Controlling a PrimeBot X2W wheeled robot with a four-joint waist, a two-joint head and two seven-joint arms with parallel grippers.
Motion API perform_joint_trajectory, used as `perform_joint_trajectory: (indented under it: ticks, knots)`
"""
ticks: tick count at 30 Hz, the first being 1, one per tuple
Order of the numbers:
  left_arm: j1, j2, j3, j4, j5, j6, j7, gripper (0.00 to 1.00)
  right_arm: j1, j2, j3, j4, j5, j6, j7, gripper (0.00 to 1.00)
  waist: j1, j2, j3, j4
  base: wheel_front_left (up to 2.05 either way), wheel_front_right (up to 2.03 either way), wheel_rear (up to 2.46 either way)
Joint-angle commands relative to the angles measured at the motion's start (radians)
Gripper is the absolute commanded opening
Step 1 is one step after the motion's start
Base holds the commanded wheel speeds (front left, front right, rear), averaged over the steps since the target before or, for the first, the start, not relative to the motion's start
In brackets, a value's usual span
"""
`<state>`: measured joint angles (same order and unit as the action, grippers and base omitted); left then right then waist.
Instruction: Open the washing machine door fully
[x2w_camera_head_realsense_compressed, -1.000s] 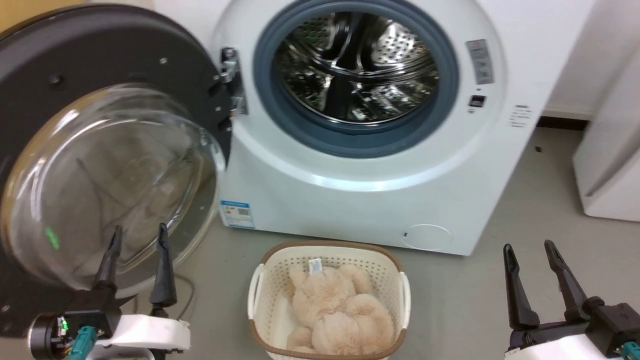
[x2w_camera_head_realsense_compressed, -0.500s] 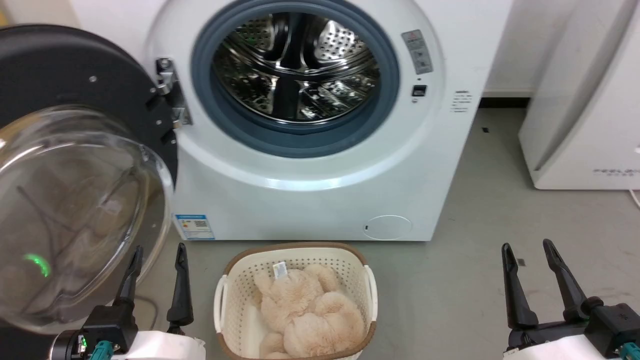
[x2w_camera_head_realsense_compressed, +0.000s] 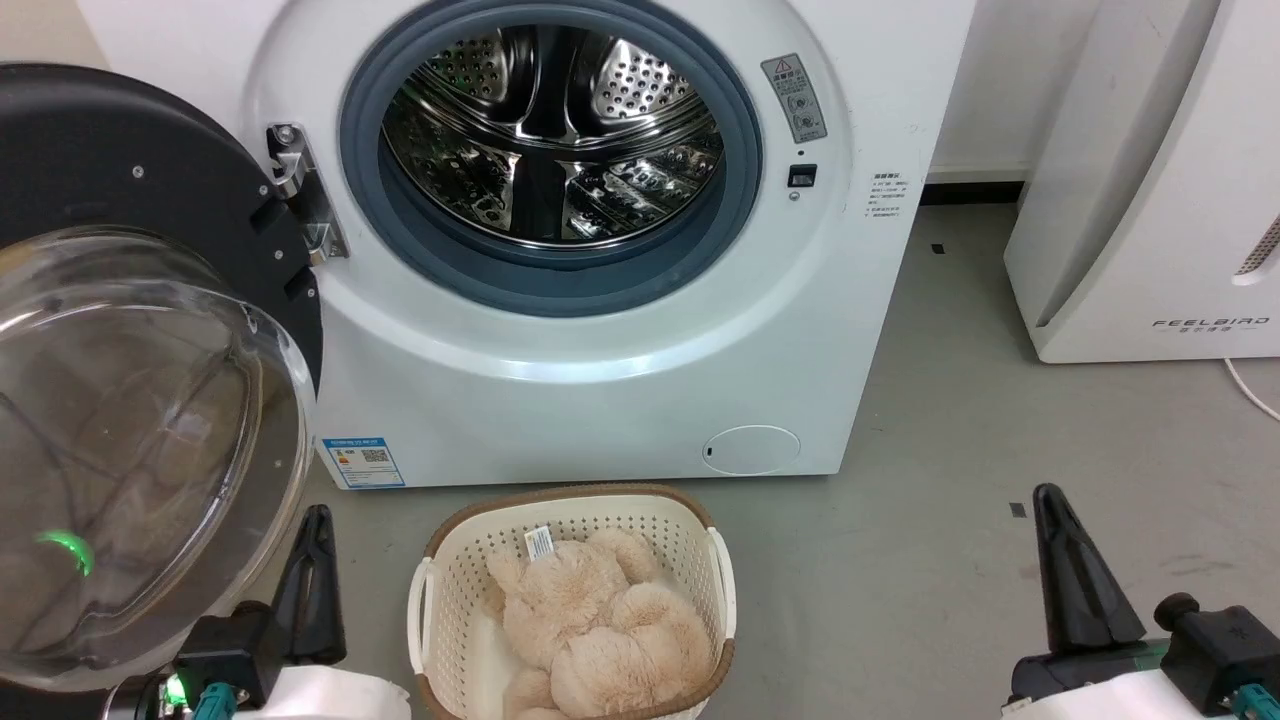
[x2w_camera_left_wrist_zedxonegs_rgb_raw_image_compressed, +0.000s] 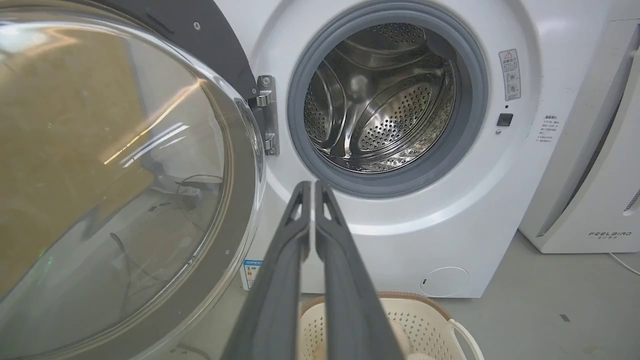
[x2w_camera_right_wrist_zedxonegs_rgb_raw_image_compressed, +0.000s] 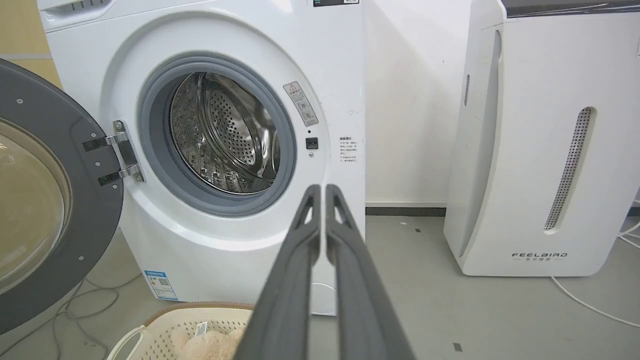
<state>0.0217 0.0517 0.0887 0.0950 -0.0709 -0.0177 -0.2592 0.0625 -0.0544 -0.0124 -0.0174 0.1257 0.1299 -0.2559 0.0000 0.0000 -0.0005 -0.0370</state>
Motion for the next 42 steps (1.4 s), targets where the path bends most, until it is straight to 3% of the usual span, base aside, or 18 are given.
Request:
perform_joint_trajectory:
  ticks: [1, 42]
  knots:
    - [-0.001, 0.0, -0.002, -0.003, 0.003, 0.001, 0.009, 0.0, -0.002, 0.0, 0.001, 0.001, -0.005, 0.0, 0.009, 0.0, 0.0, 0.0, 0.0, 0.001, 0.0, 0.0, 0.0]
    - [-0.008, -0.001, -0.031, -0.034, 0.025, 0.006, 0.092, 0.0, -0.022, 0.001, 0.005, 0.006, -0.045, 0.0, 0.091, 0.0, 0.0, 0.0, 0.0, 0.013, 0.0, 0.0, 0.0]
